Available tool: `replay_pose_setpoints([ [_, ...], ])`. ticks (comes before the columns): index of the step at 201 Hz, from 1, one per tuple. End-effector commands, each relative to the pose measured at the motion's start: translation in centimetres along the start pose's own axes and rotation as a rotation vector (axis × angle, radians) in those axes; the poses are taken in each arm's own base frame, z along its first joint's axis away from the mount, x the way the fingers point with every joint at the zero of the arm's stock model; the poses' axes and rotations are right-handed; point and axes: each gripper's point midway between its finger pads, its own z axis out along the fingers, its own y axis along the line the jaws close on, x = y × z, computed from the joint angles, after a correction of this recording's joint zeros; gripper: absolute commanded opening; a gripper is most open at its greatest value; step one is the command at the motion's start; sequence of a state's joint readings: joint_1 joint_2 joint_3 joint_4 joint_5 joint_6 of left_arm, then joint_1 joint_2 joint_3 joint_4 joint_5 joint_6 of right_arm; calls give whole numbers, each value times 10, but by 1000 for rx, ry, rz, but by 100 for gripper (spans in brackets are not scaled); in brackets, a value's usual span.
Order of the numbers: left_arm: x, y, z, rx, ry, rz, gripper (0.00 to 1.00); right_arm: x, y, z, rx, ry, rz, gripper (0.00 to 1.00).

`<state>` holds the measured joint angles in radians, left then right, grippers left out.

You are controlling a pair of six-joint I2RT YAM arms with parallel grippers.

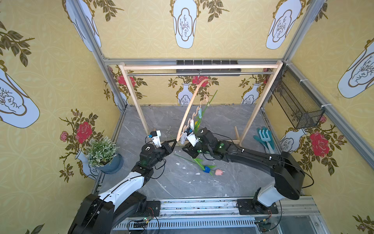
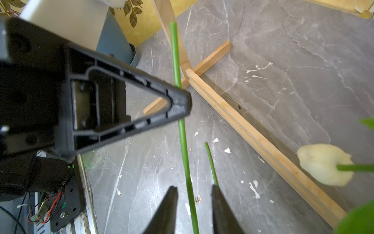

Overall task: Dry the flowers on a clothes hanger
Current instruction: Pick up the flower at the center of the board.

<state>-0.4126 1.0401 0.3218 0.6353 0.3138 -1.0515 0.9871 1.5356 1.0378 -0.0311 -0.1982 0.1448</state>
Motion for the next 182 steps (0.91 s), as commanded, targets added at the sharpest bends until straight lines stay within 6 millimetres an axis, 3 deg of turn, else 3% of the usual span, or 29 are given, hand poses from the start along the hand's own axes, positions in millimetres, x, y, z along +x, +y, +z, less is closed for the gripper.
replay_pose_setpoints([
  [1, -5, -14, 1, 49, -8, 10, 0, -12, 6, -17, -27, -104, 99, 61],
  [43, -5, -25, 5, 75, 34, 49, 0, 6, 9, -41, -41, -115, 202, 65],
  [100, 3, -59, 15, 203, 177, 128, 0, 3, 18, -71, -160, -236, 276, 68],
  [149, 7, -81, 10, 295, 225, 162, 0, -12, 14, -79, -297, -236, 324, 47],
  [182, 5, -82, 9, 294, 213, 158, 0, -15, 21, -79, -344, -234, 303, 35],
])
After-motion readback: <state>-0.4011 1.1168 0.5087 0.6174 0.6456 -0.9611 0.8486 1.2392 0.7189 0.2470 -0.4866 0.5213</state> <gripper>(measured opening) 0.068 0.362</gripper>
